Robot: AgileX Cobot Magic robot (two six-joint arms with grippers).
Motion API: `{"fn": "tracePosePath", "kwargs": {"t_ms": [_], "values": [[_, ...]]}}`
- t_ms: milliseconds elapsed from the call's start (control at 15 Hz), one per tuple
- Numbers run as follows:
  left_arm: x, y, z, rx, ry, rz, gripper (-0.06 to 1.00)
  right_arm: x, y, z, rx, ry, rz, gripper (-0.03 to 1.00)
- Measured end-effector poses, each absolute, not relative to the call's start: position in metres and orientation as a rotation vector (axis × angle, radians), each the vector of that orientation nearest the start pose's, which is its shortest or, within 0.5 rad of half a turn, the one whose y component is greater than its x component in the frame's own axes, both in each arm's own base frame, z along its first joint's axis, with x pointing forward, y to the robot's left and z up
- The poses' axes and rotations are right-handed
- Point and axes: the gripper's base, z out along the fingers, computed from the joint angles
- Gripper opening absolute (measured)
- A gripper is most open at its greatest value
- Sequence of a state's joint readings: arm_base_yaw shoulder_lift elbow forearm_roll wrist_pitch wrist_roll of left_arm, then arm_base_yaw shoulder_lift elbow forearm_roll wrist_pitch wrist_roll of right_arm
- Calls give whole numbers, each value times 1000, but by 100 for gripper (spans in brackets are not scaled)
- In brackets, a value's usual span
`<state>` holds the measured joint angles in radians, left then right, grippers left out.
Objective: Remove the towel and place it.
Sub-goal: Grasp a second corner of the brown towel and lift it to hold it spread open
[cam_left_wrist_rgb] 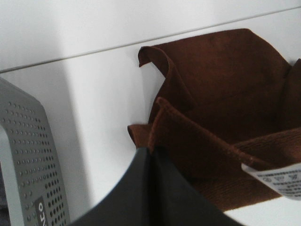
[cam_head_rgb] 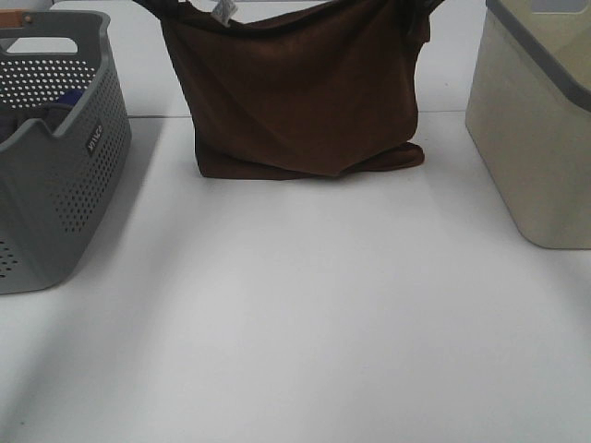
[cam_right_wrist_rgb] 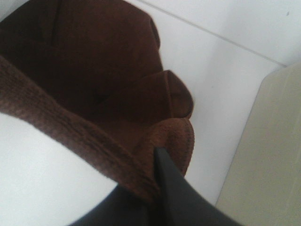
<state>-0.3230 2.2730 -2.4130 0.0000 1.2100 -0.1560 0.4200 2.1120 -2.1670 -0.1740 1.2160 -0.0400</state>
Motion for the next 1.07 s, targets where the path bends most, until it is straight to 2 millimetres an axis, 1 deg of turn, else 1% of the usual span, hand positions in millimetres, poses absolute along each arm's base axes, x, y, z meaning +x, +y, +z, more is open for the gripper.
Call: {"fn": "tracePosePath", "kwargs": {"t_ms": [67,133,200,267,400,467,533,667,733,867,1067], "values": [[476,-159,316,214,2555,-184,0,432,177,324,-622,2545,-105,0],[454,-155,299,234,2679,-152,0,412,170,315,-646,2623,-99,0],[439,-157,295,256,2725,-142,0,399,166,319,-647,2637,-80,0],[439,-157,295,256,2725,-142,0,399,166,319,-647,2637,-80,0],[401,-173,284,363,2809,-104,0,371,159,320,-648,2697,4,0],[383,-178,277,418,2843,-62,0,357,157,318,-647,2729,52,0],[366,-180,275,445,2866,-32,0,343,153,313,-648,2767,82,0],[336,-180,270,454,2914,4,0,314,144,298,-657,2853,114,0],[310,-178,269,446,2941,5,0,287,135,281,-662,2936,132,0],[284,-176,263,424,2984,5,0,262,128,267,-651,3009,187,0],[243,-178,241,436,3059,21,0,231,119,247,-628,3101,249,0]]}}
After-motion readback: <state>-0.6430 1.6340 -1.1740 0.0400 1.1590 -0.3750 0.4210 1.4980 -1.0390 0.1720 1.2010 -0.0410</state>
